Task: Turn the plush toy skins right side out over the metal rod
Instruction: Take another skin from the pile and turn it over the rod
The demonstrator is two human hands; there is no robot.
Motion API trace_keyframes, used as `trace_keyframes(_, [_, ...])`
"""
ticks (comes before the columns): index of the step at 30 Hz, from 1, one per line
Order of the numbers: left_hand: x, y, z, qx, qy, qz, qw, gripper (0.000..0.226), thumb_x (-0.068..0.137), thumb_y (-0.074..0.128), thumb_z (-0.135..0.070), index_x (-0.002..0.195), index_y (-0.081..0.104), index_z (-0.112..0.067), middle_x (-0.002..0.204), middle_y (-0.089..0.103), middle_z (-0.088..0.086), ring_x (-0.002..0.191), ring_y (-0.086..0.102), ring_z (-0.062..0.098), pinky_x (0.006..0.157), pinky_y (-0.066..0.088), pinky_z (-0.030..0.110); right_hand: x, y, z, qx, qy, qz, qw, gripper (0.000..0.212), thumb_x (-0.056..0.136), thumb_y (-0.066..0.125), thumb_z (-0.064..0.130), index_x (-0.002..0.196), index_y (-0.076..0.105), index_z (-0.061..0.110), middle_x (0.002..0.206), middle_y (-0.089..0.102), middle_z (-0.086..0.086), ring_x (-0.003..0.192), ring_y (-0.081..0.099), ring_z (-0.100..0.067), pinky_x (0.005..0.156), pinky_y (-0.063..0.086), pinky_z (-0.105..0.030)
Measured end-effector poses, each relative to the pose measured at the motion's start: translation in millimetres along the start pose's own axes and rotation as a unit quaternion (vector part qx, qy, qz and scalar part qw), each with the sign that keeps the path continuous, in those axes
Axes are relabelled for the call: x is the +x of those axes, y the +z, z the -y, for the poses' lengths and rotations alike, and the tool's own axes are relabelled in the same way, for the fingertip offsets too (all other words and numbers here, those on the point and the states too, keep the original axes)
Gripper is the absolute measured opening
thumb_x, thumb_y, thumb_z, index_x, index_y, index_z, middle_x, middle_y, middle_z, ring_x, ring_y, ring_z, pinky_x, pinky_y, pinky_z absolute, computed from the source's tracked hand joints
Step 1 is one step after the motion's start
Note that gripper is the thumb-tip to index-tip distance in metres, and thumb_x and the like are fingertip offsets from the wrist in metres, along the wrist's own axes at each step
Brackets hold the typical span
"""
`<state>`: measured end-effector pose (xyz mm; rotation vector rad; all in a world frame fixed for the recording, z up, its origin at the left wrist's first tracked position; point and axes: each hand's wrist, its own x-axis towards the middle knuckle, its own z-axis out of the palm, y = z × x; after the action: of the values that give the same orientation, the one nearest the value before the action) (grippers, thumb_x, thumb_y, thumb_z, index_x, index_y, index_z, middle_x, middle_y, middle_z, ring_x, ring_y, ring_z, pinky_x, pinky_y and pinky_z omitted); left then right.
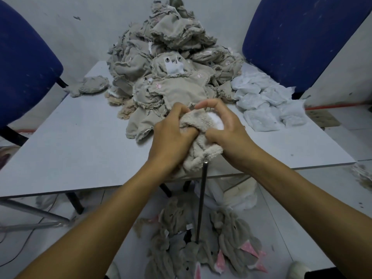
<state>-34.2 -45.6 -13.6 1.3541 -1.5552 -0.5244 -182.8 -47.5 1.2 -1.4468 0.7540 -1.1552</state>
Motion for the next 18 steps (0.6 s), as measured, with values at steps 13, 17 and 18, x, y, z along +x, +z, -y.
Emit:
trace_keyframes(13, [16, -13, -16, -0.017, 0.102, 0.136, 0.985, 0.067, 0.065, 0.068, -0.004, 0.123, 0.052, -0.032, 0.109, 0.063, -0.011, 0.098, 0.062, 0.004, 0.078, 0.049, 0.021, -2, -13, 16, -0.221, -0.116, 0.008, 0.968, 0.071, 0.068, 0.054, -0.014, 0.127, 0.049, 0.025, 0.108, 0.057, 0.007, 0.089, 0.06, -0.005, 0.069, 0.051, -0.021])
trace_keyframes(17, [21, -30, -23, -0.124, -0.034, 0.246, 0.961, 0.041, 0.075, 0.079, -0.001, 0.111, 0.063, -0.01, 0.105, 0.067, 0.019, 0.099, 0.066, 0.033, 0.089, 0.056, 0.045, 2, -22, 22, -0.324, -0.197, -0.097, 0.92, 0.071, 0.073, 0.057, -0.01, 0.129, 0.043, 0.03, 0.115, 0.056, -0.007, 0.102, 0.058, -0.016, 0.077, 0.052, -0.023])
trace_keyframes(18, [20, -31, -26, -0.109, -0.015, 0.209, 0.972, 0.029, 0.077, 0.077, 0.001, 0.103, 0.066, -0.008, 0.099, 0.066, 0.025, 0.094, 0.064, 0.039, 0.087, 0.055, 0.051, 2, -23, 23, -0.319, -0.201, -0.121, 0.918, 0.067, 0.075, 0.058, -0.009, 0.13, 0.045, 0.028, 0.115, 0.057, -0.006, 0.101, 0.059, -0.016, 0.078, 0.053, -0.024])
